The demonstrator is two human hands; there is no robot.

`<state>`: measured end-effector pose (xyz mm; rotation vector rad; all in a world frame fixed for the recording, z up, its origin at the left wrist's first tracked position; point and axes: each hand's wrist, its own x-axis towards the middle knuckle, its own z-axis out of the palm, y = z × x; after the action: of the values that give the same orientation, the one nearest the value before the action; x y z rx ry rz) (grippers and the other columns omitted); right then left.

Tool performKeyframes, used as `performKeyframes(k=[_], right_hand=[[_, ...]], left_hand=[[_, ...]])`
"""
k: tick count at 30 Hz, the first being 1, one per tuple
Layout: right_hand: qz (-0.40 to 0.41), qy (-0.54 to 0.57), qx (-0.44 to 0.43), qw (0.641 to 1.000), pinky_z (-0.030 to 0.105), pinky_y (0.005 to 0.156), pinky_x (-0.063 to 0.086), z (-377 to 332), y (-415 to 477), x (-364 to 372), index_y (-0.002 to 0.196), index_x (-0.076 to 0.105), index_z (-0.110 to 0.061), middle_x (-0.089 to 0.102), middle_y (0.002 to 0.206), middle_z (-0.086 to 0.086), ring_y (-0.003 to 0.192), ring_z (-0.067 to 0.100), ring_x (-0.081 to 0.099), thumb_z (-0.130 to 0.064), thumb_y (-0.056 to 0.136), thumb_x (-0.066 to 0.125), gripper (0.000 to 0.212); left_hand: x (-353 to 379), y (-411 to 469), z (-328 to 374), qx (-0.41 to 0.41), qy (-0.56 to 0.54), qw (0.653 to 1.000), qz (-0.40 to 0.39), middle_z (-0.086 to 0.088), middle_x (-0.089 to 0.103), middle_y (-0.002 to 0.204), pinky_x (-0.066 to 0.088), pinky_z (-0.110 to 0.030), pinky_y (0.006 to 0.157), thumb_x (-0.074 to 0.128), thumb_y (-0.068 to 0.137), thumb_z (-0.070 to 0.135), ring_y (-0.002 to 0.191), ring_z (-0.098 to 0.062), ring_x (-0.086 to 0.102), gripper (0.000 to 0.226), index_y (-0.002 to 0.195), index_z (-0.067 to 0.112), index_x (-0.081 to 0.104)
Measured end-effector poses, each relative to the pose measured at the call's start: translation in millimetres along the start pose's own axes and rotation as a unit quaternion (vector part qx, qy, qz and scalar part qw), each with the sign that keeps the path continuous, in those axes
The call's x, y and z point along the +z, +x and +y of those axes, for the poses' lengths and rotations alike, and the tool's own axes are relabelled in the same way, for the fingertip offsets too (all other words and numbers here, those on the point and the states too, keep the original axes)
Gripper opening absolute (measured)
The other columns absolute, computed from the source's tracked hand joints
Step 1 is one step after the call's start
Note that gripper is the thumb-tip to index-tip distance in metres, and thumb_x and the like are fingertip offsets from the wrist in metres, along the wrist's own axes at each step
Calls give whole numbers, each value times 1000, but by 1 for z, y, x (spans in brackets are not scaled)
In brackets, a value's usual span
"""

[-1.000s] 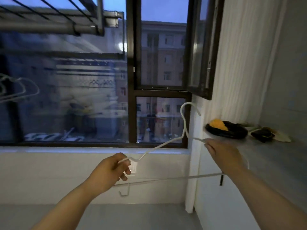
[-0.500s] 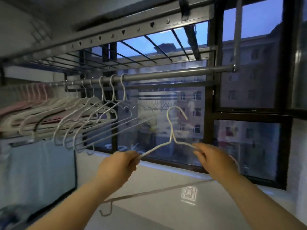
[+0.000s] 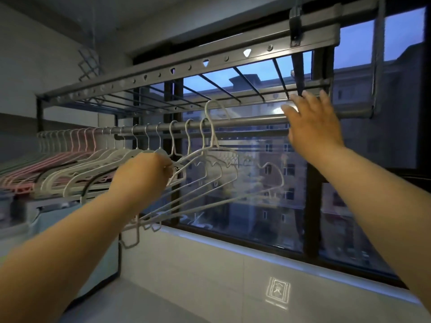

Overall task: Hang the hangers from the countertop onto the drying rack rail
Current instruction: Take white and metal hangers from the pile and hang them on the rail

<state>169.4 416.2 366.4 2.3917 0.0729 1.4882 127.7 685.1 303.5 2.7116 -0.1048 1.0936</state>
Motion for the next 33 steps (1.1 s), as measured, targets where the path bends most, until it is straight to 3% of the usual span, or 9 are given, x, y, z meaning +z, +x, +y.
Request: performKeyframes(k=[3, 7, 12, 18, 22, 27, 33], right_hand=[[-60, -56, 7, 997, 45, 117, -5, 10, 11, 0, 144, 23, -12, 27, 150, 11, 140, 28, 19, -15, 94, 44, 54], [-91, -37, 17, 995, 44, 117, 4, 20, 14, 6, 136, 36, -12, 44, 137, 11, 128, 29, 38, -8, 93, 41, 43], [-85, 30, 13, 996, 39, 112, 17, 22, 12, 16, 138, 34, -10, 40, 140, 11, 129, 30, 35, -4, 92, 42, 47], [-67, 52, 1, 996, 38, 115, 12, 23, 8, 23, 143, 27, -11, 34, 145, 9, 134, 28, 30, -6, 93, 44, 53], [-69, 59, 2, 996, 38, 115, 12, 22, 9, 23, 142, 28, -11, 35, 145, 9, 133, 27, 30, -8, 93, 44, 52], [-72, 58, -9, 996, 37, 116, 9, 24, 7, 23, 144, 24, -11, 30, 148, 9, 136, 27, 26, -8, 94, 44, 54], [-81, 62, -14, 995, 36, 117, 6, 26, 5, 17, 146, 21, -12, 26, 150, 8, 138, 26, 22, -8, 93, 47, 59]], left_hand=[[1, 22, 5, -10, 27, 1000, 11, 1, 50, 63, 33, -26, 50, 42, 94, 12, 63, -21, 52, 20, 91, 12, 62], [16, 41, 14, -6, 54, 998, 15, -3, 55, 72, 36, -27, 53, 41, 94, 10, 72, -25, 53, 21, 95, 12, 62], [35, 53, 21, -32, 43, 999, 2, -3, 52, 72, 41, -31, 65, 43, 93, 7, 73, -24, 52, 20, 98, 10, 61], [42, 58, 31, -39, 45, 998, -2, -7, 54, 81, 39, -31, 65, 43, 93, 10, 75, -25, 51, 21, 102, 8, 62], [48, 59, 38, -46, 50, 998, -15, -13, 62, 94, 46, -35, 73, 45, 92, 7, 86, -30, 60, 21, 104, 6, 62], [61, 56, 43, -44, 53, 997, -27, -9, 52, 81, 41, -33, 69, 43, 94, 8, 75, -26, 51, 20, 102, 5, 61], [63, 55, 44, -54, 51, 997, -16, -7, 50, 81, 42, -33, 69, 43, 94, 8, 75, -25, 49, 20, 103, 6, 60]])
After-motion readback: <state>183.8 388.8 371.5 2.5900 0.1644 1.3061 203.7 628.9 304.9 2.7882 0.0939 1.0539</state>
